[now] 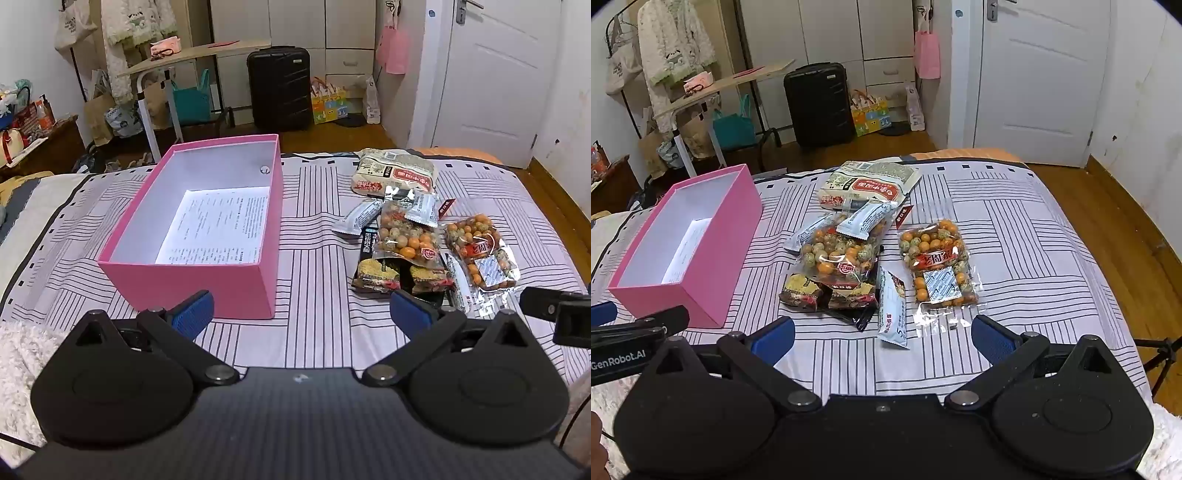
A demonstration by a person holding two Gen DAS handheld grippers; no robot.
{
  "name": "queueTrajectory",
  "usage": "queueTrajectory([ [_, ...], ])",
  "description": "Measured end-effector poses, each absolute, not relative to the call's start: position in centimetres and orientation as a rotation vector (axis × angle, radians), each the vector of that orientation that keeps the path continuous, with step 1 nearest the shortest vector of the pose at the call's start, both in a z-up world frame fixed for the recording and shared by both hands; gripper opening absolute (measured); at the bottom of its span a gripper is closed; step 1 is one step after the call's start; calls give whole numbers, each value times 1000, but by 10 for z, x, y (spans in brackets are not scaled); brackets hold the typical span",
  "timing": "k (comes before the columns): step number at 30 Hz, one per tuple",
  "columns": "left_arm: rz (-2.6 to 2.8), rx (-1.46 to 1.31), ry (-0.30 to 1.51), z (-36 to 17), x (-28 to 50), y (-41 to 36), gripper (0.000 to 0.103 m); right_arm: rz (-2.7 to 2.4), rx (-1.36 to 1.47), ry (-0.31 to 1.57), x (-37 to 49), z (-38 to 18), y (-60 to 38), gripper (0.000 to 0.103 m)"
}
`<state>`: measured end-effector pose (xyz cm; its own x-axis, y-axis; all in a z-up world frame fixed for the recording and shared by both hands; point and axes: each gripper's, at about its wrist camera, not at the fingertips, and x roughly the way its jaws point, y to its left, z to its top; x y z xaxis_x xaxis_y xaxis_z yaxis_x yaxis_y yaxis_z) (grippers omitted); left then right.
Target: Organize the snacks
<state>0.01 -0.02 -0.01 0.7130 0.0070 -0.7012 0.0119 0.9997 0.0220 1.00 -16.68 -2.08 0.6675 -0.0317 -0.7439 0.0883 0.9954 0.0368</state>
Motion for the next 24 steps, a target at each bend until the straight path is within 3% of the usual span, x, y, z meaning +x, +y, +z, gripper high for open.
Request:
queueTrajectory([
  [24, 9, 7, 743, -2, -8, 2, 103, -77, 33, 767, 0, -20, -174, 103],
])
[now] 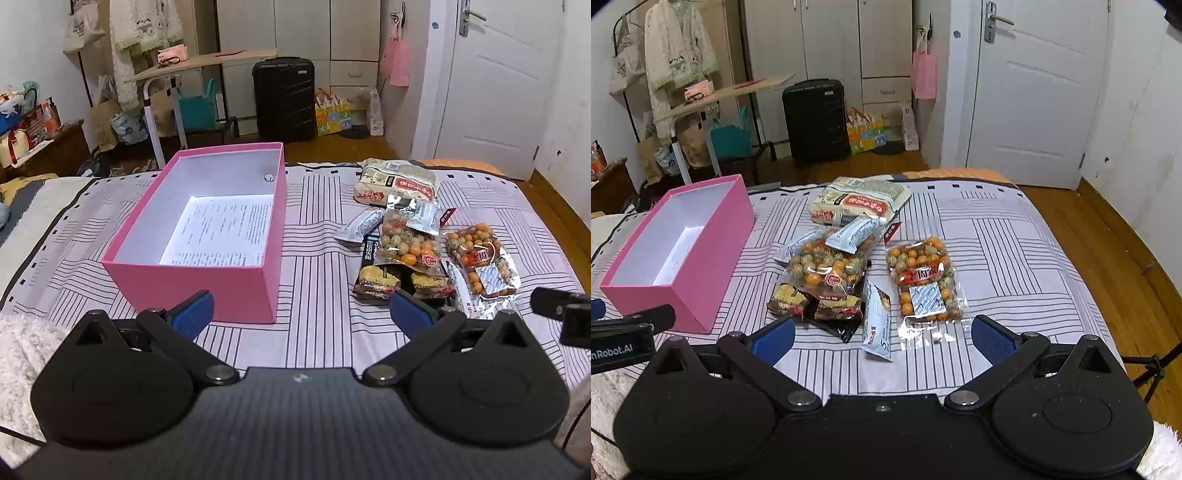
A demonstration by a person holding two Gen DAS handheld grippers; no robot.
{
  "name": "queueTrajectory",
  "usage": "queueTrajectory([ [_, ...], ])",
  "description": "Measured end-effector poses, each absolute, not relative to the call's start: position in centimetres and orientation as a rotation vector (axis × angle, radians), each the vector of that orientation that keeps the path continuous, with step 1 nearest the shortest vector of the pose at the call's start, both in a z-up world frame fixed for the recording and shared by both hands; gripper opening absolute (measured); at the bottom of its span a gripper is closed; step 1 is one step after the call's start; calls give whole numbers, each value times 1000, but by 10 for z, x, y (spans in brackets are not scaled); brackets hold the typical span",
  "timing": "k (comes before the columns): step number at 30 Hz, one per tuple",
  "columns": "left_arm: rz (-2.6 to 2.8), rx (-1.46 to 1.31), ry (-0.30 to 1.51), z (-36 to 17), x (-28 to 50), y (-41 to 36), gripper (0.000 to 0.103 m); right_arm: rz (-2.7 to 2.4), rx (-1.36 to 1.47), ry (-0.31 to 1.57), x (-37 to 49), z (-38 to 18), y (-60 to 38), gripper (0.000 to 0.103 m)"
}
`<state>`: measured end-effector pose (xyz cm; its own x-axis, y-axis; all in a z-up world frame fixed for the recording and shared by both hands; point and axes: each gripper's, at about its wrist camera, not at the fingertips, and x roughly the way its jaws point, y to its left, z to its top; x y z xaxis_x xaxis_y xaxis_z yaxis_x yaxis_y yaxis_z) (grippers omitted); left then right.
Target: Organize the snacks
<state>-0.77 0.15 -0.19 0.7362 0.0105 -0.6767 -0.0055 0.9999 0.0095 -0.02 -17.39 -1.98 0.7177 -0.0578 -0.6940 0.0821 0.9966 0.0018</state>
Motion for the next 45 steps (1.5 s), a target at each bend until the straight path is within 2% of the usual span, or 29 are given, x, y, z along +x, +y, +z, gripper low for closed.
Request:
queueTrajectory([
  [45, -17, 7, 794, -9, -13, 0, 103, -66, -15, 741, -2, -28, -167, 103],
])
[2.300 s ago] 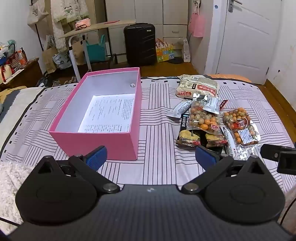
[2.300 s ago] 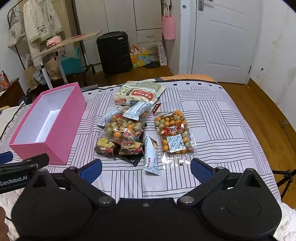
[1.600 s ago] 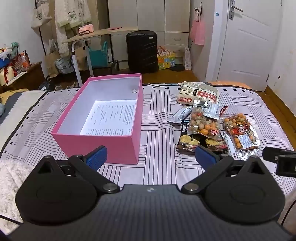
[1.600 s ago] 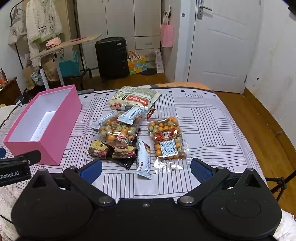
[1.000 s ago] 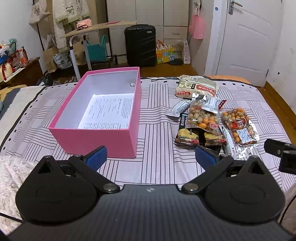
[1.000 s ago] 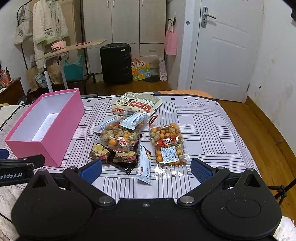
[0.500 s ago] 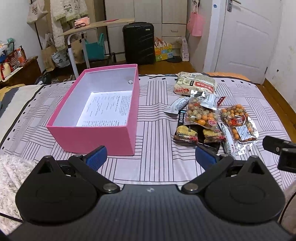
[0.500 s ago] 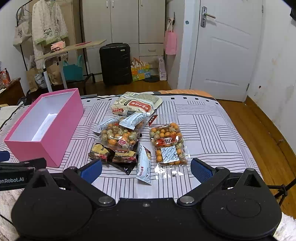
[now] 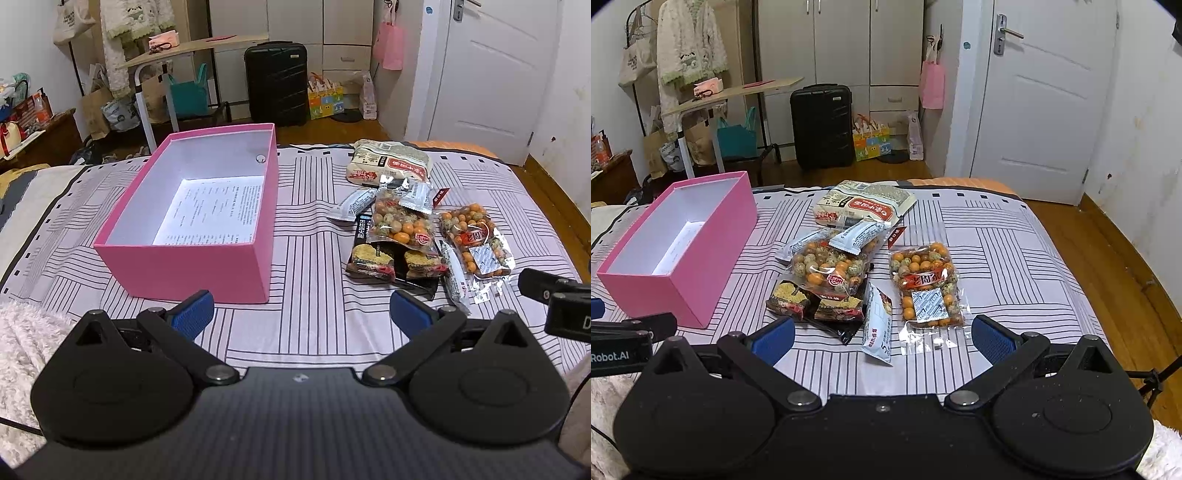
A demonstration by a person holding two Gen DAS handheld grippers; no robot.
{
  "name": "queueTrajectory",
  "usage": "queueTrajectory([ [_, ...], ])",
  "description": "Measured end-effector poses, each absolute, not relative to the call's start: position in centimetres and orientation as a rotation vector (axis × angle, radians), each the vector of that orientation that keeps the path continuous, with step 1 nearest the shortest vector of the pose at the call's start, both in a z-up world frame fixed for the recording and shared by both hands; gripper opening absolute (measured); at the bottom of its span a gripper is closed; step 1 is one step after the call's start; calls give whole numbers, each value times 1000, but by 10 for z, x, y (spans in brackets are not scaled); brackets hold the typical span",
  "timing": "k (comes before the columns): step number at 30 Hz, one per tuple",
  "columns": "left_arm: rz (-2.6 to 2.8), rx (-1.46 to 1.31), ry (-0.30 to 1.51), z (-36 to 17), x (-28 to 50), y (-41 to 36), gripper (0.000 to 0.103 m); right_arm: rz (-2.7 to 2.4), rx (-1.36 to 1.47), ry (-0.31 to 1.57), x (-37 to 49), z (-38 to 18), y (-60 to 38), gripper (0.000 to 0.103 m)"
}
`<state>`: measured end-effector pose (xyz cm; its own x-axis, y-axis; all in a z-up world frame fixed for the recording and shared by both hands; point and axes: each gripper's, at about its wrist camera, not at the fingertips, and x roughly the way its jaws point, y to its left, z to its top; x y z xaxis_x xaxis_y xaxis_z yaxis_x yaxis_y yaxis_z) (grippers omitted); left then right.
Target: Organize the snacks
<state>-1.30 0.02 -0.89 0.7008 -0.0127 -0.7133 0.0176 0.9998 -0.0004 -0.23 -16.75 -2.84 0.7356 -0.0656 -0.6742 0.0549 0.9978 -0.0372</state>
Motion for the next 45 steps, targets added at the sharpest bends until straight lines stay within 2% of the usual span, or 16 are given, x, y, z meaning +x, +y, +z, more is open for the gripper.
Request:
queueTrajectory([
  [21, -11, 6, 802, -13, -13, 1, 103, -35, 15, 735, -3, -27, -170, 103],
  [27, -34, 35, 810, -2, -1, -5, 103, 27, -22, 650, 4, 4, -174, 103],
  [33, -119, 94, 768, 27, 32, -8, 103, 129, -94, 554, 52, 32, -188, 103],
  [37, -192, 129, 745, 40, 69, -16, 103, 167, 91, 709, 112, 26, -204, 103],
  [39, -262, 66, 769, 40, 95, -18, 103, 204, 201, 817, 141, 10, -212, 96],
  [41, -300, 10, 784, 34, 117, -19, 101, 212, 276, 891, 161, -12, -217, 95],
  [44, -299, -12, 831, 16, 144, -27, 98, 208, 363, 975, 169, -52, -221, 91],
  [45, -306, -28, 841, 8, 152, -28, 92, 221, 398, 999, 170, -67, -224, 89],
])
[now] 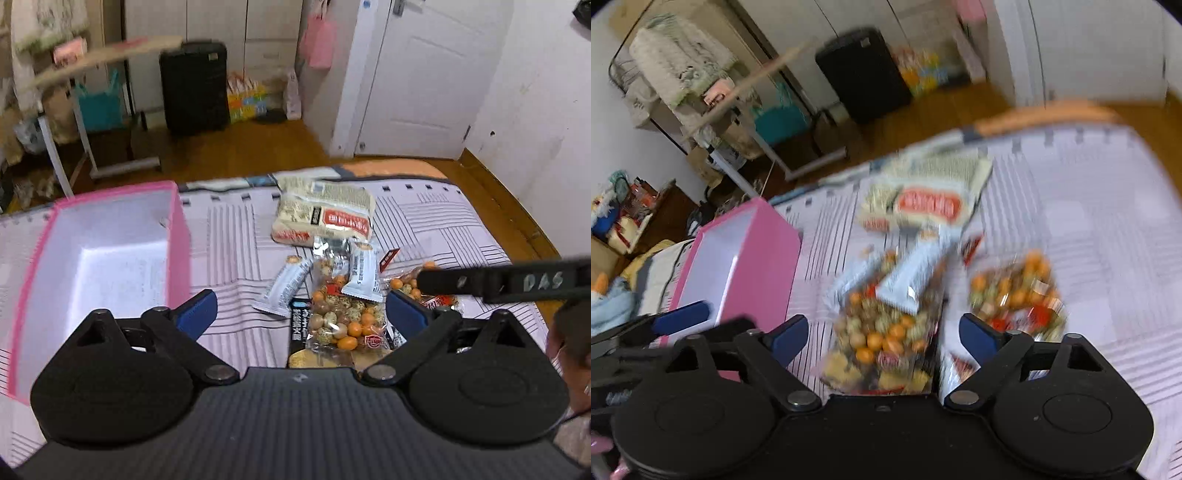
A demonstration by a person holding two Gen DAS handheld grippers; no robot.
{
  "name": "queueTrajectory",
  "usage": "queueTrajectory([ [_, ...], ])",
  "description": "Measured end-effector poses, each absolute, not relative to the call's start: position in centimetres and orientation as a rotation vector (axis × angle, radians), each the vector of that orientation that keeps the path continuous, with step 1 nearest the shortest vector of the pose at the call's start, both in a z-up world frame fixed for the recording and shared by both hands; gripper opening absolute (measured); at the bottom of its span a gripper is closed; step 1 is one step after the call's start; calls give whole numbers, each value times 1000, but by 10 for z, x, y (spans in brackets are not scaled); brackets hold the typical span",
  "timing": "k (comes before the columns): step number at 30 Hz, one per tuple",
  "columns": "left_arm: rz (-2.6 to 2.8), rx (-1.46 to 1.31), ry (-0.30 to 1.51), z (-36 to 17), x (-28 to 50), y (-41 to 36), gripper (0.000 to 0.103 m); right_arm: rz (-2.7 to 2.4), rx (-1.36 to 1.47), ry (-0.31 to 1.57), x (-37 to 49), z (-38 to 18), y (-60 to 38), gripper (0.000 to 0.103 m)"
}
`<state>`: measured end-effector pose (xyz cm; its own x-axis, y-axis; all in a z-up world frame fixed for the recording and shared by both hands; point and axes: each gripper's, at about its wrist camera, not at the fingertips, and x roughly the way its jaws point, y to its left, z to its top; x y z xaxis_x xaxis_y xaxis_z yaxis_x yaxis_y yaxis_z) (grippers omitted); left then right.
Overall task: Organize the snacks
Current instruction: 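Lower the right tool onto the peanut bag with white bar and close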
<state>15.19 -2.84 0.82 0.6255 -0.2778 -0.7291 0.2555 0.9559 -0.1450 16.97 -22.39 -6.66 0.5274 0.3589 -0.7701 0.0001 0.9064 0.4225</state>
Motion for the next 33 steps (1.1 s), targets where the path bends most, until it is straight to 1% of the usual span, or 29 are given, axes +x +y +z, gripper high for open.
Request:
queueTrajectory([
  [1, -311, -50, 855, -1, 159, -28, 86, 224, 426, 1023, 171, -78, -227, 88],
  [2, -315, -73, 873, -12, 164, -26, 83, 218, 462, 1059, 172, -92, -231, 85],
  [3, -322, -99, 888, -23, 169, -25, 76, 215, 487, 1083, 176, -101, -234, 80],
  [4, -329, -120, 909, -34, 175, -23, 67, 214, 507, 1106, 178, -110, -235, 78],
  [6, -342, -166, 964, -55, 187, -22, 60, 228, 502, 1144, 184, -122, -229, 73],
  [7, -347, -184, 989, -65, 196, -24, 56, 233, 488, 1152, 187, -125, -224, 73],
  [11, -377, -187, 1015, -88, 216, -33, 48, 282, 396, 1135, 194, -131, -201, 73],
  [15, -442, -201, 1046, -103, 225, -37, 37, 300, 267, 1116, 202, -137, -176, 82],
  [17, -490, -248, 1083, -113, 230, -35, 36, 301, 216, 1114, 204, -141, -166, 89],
  [18, -506, -269, 1095, -117, 232, -34, 33, 301, 200, 1108, 206, -145, -167, 93],
  [21, -531, -312, 1103, -123, 233, -30, 33, 306, 171, 1091, 207, -147, -163, 99],
  [24, -545, -335, 1112, -126, 235, -29, 33, 284, 156, 1072, 210, -150, -160, 100],
  [26, -557, -347, 1111, -129, 235, -29, 33, 271, 144, 1063, 208, -149, -159, 99],
  [31, -585, -334, 1104, -127, 231, -34, 41, 239, 105, 1043, 204, -141, -157, 94],
  [33, -587, -336, 1116, -124, 229, -37, 42, 237, 100, 1042, 200, -136, -157, 93],
])
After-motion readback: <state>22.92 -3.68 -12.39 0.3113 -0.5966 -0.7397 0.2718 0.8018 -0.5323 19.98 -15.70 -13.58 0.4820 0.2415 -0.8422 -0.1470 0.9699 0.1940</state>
